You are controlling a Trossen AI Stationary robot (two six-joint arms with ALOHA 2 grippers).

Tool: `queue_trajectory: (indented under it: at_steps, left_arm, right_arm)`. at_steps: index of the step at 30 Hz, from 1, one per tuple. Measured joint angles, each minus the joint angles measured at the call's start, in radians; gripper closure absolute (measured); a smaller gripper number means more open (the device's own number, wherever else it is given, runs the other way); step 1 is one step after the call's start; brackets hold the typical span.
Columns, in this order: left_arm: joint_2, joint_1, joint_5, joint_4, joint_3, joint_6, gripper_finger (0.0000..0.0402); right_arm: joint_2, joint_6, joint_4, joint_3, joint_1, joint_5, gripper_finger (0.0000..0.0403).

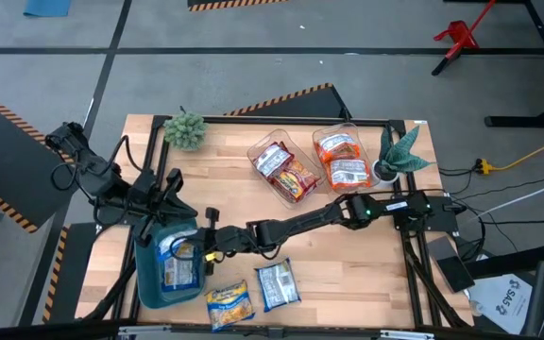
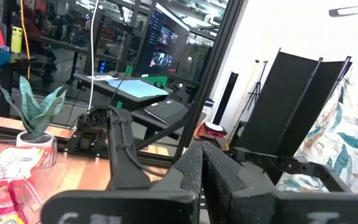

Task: Sort Maruchan noodles
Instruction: Put the blue noodle pack into the blue bin

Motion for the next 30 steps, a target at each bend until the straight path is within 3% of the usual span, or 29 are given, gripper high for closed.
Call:
queue_trajectory:
  at_steps: [9, 13, 22, 25, 30]
  left_arm:
    - [0.0, 0.0, 0.0, -0.001, 0.0, 0.0, 0.0401]
    - [0.0, 0.0, 0.0, -0.005, 0.0, 0.0, 0.0401]
    - [0.0, 0.0, 0.0, -0.024, 0.0, -0.001, 0.0401]
    - [0.0, 0.0, 0.0, -0.024, 0.0, -0.003, 0.0401]
    - [0.0, 0.0, 0.011, -0.027, 0.0, -0.009, 0.0401]
  right_arm:
    - [0.007, -0.002, 0.029, 0.0, -0.05, -0.112, 0.0389]
    - [0.008, -0.016, 0.032, 0.0, -0.06, -0.175, 0.0344]
    - [0.021, -0.048, 0.018, 0.003, -0.051, -0.219, 0.0195]
    - [0.021, -0.064, -0.017, 0.041, -0.037, -0.271, 0.0176]
    - [0.011, -0.193, -0.109, 0.04, 0.016, -0.277, 0.0182]
